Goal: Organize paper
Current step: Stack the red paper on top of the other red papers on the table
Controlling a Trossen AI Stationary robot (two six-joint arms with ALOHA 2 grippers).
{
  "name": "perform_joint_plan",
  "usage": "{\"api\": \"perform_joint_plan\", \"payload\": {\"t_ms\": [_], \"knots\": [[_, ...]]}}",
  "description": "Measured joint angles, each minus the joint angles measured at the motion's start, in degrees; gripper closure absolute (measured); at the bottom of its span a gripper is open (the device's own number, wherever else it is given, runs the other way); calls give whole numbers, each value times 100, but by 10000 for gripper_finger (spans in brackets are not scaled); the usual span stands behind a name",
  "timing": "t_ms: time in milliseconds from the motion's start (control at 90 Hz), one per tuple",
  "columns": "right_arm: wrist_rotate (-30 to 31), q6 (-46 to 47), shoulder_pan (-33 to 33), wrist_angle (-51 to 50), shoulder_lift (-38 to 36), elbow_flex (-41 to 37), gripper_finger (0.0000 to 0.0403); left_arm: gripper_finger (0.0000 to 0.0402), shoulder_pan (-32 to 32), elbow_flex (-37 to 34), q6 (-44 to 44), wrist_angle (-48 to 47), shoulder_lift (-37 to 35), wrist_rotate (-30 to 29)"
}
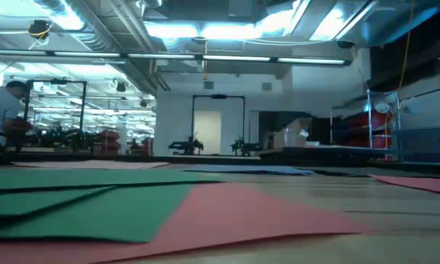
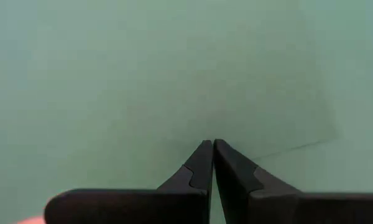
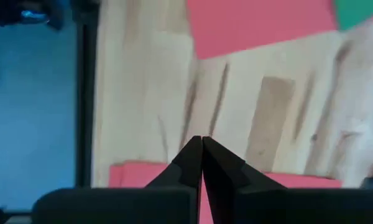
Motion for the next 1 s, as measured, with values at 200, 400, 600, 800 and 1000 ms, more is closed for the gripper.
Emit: {"api": "perform_joint_plan", "payload": {"t_ms": [200,400,600,800,1000], "knots": [[605,-337,-22,1063,27,-553,395,402,-36,1,-2,-18,-113,-171],[571,-662,-17,2322,33,-1553,350,402,-25,6,-29,-5,-90,-257],[391,-792,-24,3894,28,-2432,291,402,46,-21,-42,13,-91,-289],[1218,-814,-63,4136,27,-2955,271,402,164,-21,200,181,-91,-299],[1371,-850,-60,4375,-1,-3314,270,402,409,-21,562,193,-91,-318]]}}
